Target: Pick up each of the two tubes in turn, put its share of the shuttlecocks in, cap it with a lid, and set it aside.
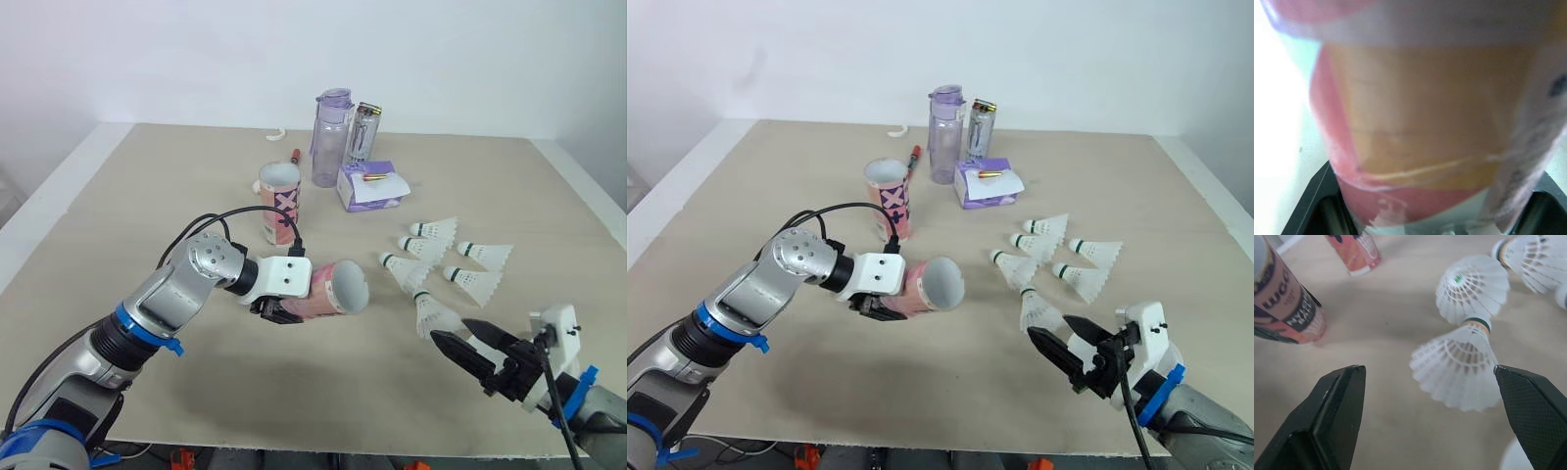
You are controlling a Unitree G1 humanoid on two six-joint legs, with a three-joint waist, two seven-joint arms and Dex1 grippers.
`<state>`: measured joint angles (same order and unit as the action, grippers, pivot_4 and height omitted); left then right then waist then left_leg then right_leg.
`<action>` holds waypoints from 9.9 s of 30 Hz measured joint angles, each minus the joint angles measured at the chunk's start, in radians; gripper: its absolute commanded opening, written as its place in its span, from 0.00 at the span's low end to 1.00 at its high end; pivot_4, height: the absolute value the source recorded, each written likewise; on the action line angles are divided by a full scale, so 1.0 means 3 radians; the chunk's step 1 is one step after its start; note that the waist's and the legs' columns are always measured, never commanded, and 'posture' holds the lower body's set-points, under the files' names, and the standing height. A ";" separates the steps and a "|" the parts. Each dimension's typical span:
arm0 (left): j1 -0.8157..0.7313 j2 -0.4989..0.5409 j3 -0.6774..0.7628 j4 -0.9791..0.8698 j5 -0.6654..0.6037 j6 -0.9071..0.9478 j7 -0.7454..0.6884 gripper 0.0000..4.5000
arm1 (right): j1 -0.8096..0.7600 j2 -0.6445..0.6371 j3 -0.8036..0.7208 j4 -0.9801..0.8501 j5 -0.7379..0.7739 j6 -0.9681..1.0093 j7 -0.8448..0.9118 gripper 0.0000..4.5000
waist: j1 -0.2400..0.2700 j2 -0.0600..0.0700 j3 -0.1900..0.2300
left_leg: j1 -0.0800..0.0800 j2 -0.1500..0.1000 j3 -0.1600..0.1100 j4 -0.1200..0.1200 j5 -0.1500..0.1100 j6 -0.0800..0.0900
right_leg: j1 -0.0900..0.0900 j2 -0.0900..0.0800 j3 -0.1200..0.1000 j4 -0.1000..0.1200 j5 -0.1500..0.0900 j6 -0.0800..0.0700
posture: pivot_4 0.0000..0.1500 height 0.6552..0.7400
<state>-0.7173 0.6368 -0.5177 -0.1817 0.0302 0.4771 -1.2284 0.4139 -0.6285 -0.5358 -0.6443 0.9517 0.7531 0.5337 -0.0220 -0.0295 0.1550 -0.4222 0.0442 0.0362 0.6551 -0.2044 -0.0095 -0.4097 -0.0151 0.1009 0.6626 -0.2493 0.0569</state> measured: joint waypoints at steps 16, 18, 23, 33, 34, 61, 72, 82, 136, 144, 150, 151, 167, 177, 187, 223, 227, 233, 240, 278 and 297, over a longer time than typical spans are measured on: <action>0.0069 0.0007 0.0025 -0.0081 0.0002 0.0029 0.0063 0.67 | 0.0070 -0.0161 -0.0035 0.0121 0.0061 0.0049 0.0143 1.00 | 0.0001 0.0001 0.0000 | -0.0001 -0.0004 0.0000 -0.0002 0.0000 0.0001 | 0.0001 -0.0006 -0.0001 -0.0001 -0.0003 0.0005 | 1.00 1.00; 0.0069 0.0007 0.0025 -0.0073 0.0002 0.0020 0.0063 0.67 | 0.0116 -0.0169 -0.0091 0.0074 0.0167 0.0091 0.0160 1.00 | 0.0001 0.0001 0.0000 | -0.0001 -0.0004 0.0000 -0.0002 0.0000 0.0000 | 0.0001 -0.0006 0.0000 -0.0001 -0.0003 0.0005 | 1.00 1.00; 0.0068 0.0002 0.0025 -0.0061 0.0002 0.0010 0.0064 0.67 | 0.0151 -0.0167 -0.0086 -0.0050 0.0279 0.0126 0.0145 1.00 | 0.0001 0.0001 0.0000 | -0.0001 -0.0004 -0.0002 -0.0002 0.0000 0.0000 | 0.0001 -0.0007 -0.0001 -0.0001 -0.0003 0.0004 | 1.00 1.00; 0.0067 -0.0020 0.0025 -0.0044 0.0002 0.0002 0.0067 0.67 | 0.0025 0.0027 0.0311 -0.0314 0.0432 0.0192 -0.0279 1.00 | 0.0000 0.0001 0.0000 | -0.0001 -0.0004 -0.0009 -0.0005 -0.0001 0.0001 | 0.0004 -0.0018 -0.0005 -0.0019 -0.0003 0.0005 | 1.00 1.00; 0.0068 -0.0026 0.0025 -0.0044 0.0001 0.0002 0.0068 0.67 | -0.0002 0.0045 0.0362 -0.0317 0.0431 0.0193 -0.0308 1.00 | 0.0000 0.0001 0.0000 | -0.0001 -0.0004 -0.0009 -0.0006 -0.0001 0.0001 | 0.0005 -0.0018 -0.0005 -0.0020 -0.0003 0.0005 | 1.00 1.00; 0.0083 -0.0033 0.0031 -0.0047 0.0000 0.0005 0.0089 0.67 | -0.0233 0.0086 0.0451 0.0041 -0.0099 -0.0001 -0.0629 1.00 | 0.0001 0.0002 -0.0001 | -0.0013 -0.0007 -0.0006 -0.0009 -0.0002 0.0003 | 0.0007 -0.0020 -0.0008 -0.0040 0.0004 0.0014 | 1.00 1.00; 0.0084 -0.0037 0.0031 -0.0047 0.0000 0.0010 0.0093 0.67 | -0.0392 0.0206 0.0480 0.0070 -0.0182 0.0004 -0.0732 1.00 | 0.0001 0.0003 -0.0001 | -0.0013 -0.0007 -0.0001 -0.0009 -0.0002 0.0003 | 0.0007 -0.0020 -0.0008 -0.0040 0.0005 0.0014 | 1.00 1.00; 0.0118 -0.0038 0.0046 -0.0074 0.0000 0.0032 0.0132 0.67 | -0.0541 0.0271 0.0563 0.0177 -0.0246 0.0090 -0.0917 1.00 | 0.0000 0.0004 -0.0002 | -0.0012 -0.0007 -0.0001 -0.0009 -0.0001 0.0004 | 0.0007 -0.0021 -0.0006 -0.0040 0.0007 0.0015 | 1.00 1.00; -0.0107 -0.0253 0.0129 0.0262 -0.0166 0.0305 -0.0008 0.67 | -0.2218 -0.1683 0.1351 -0.0241 -0.1519 -0.1210 0.1184 0.01 | 0.0003 0.0006 0.0000 | -0.0036 -0.0042 -0.0007 -0.0010 -0.0009 0.0021 | 0.0001 -0.0032 -0.0009 -0.0054 -0.0002 0.0032 | 1.00 1.00; -0.0100 -0.0240 0.0116 0.0240 -0.0155 0.0326 0.0025 0.67 | -0.2443 -0.1635 0.1705 -0.0048 -0.1915 -0.1494 0.1409 0.19 | 0.0002 0.0007 0.0000 | -0.0032 -0.0042 -0.0009 -0.0006 -0.0008 0.0021 | 0.0004 -0.0032 -0.0011 -0.0051 -0.0004 0.0034 | 1.00 1.00; -0.0077 -0.0234 0.0112 0.0198 -0.0149 0.0332 0.0061 0.67 | -0.2675 -0.1577 0.1779 0.0005 -0.1859 -0.1429 0.1516 0.62 | 0.0002 0.0006 0.0000 | -0.0031 -0.0041 -0.0010 -0.0005 -0.0008 0.0021 | 0.0006 -0.0032 -0.0011 -0.0050 -0.0002 0.0032 | 1.00 1.00; -0.0068 -0.0229 0.0112 0.0181 -0.0149 0.0332 0.0070 0.67 | -0.2672 -0.1460 0.1668 -0.0005 -0.1662 -0.1262 0.1471 0.74 | 0.0002 0.0006 0.0000 | -0.0031 -0.0041 -0.0013 -0.0005 -0.0008 0.0021 | 0.0007 -0.0031 -0.0012 -0.0049 -0.0001 0.0030 | 1.00 1.00; -0.0058 -0.0189 0.0079 0.0171 -0.0104 0.0322 0.0079 0.67 | -0.1075 0.0431 0.0624 -0.0151 -0.0717 0.0270 -0.0911 0.98 | -0.0011 0.0023 -0.0014 | -0.0024 -0.0044 -0.0029 -0.0005 -0.0004 0.0026 | 0.0015 -0.0025 -0.0018 -0.0038 0.0000 0.0029 | 1.00 1.00; -0.0034 -0.0168 0.0083 0.0136 -0.0105 0.0306 0.0081 0.67 | -0.0994 0.0630 0.0851 -0.0117 -0.0780 0.0262 -0.1073 0.98 | -0.0014 0.0023 -0.0015 | -0.0023 -0.0044 -0.0027 -0.0006 -0.0004 0.0025 | 0.0014 -0.0025 -0.0012 -0.0038 -0.0003 0.0031 | 1.00 1.00; -0.0004 -0.0134 0.0082 0.0082 -0.0106 0.0300 0.0112 0.67 | -0.1281 0.0738 0.1000 0.0299 -0.0927 0.0159 -0.1068 0.98 | -0.0017 0.0023 -0.0015 | -0.0023 -0.0042 -0.0027 -0.0008 -0.0004 0.0026 | 0.0014 -0.0020 -0.0013 -0.0038 -0.0003 0.0028 | 1.00 1.00; 0.0032 -0.0113 0.0082 0.0051 -0.0115 0.0320 0.0206 0.67 | -0.1954 0.0399 0.1277 0.0689 -0.1362 -0.0069 -0.0625 0.01 | -0.0033 0.0028 -0.0012 | -0.0022 -0.0045 -0.0024 -0.0005 -0.0004 0.0026 | 0.0013 -0.0022 -0.0008 -0.0038 0.0003 0.0034 | 1.00 1.00; 0.0033 -0.0107 0.0084 0.0058 -0.0130 0.0313 0.0199 0.67 | -0.1920 -0.0433 0.1217 0.0365 -0.1546 -0.0584 0.0138 0.01 | -0.0031 0.0035 -0.0008 | -0.0021 -0.0049 -0.0022 -0.0006 -0.0004 0.0026 | 0.0015 -0.0025 -0.0008 -0.0039 0.0001 0.0037 | 1.00 1.00; 0.0022 -0.0103 0.0128 0.0094 -0.0180 0.0368 0.0140 0.67 | -0.1880 -0.1050 0.1086 0.0185 -0.1724 -0.1527 0.1156 0.01 | -0.0035 0.0026 -0.0010 | -0.0015 -0.0041 -0.0026 -0.0007 -0.0004 0.0026 | 0.0018 -0.0014 -0.0011 -0.0038 0.0001 0.0033 | 1.00 1.00; -0.0004 -0.0106 0.0154 0.0099 -0.0266 0.0544 0.0130 0.67 | -0.2071 -0.1172 0.1255 0.0207 -0.1990 -0.2100 0.1546 0.01 | -0.0047 0.0024 -0.0009 | -0.0016 -0.0040 -0.0024 -0.0007 -0.0004 0.0025 | 0.0017 -0.0014 -0.0009 -0.0038 0.0001 0.0033 | 1.00 1.00; -0.0013 -0.0107 0.0096 0.0075 -0.0257 0.0527 0.0140 0.67 | -0.0977 -0.0283 -0.0110 0.0618 -0.1031 -0.0618 0.0614 0.98 | -0.0009 0.0018 -0.0014 | -0.0012 -0.0044 -0.0024 -0.0004 -0.0006 0.0025 | 0.0021 -0.0021 -0.0009 -0.0032 -0.0002 0.0029 | 1.00 1.00; -0.0007 -0.0103 0.0089 0.0063 -0.0243 0.0542 0.0144 0.67 | -0.0871 -0.0108 0.0020 0.1461 -0.1218 -0.0710 0.0502 0.98 | -0.0013 0.0028 -0.0018 | -0.0005 -0.0047 -0.0023 -0.0006 -0.0005 0.0025 | 0.0024 -0.0019 -0.0001 -0.0032 -0.0002 0.0029 | 1.00 1.00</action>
<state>-0.7195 0.6059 -0.4911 -0.1628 -0.0427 0.6396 -1.1851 0.1526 -0.6610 -0.5298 -0.2059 0.5864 0.5402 0.6842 -0.0259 -0.0211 0.1496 -0.4237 0.0301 0.0293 0.6534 -0.2061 -0.0020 -0.4025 -0.0208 0.1006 0.6529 -0.2498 0.0657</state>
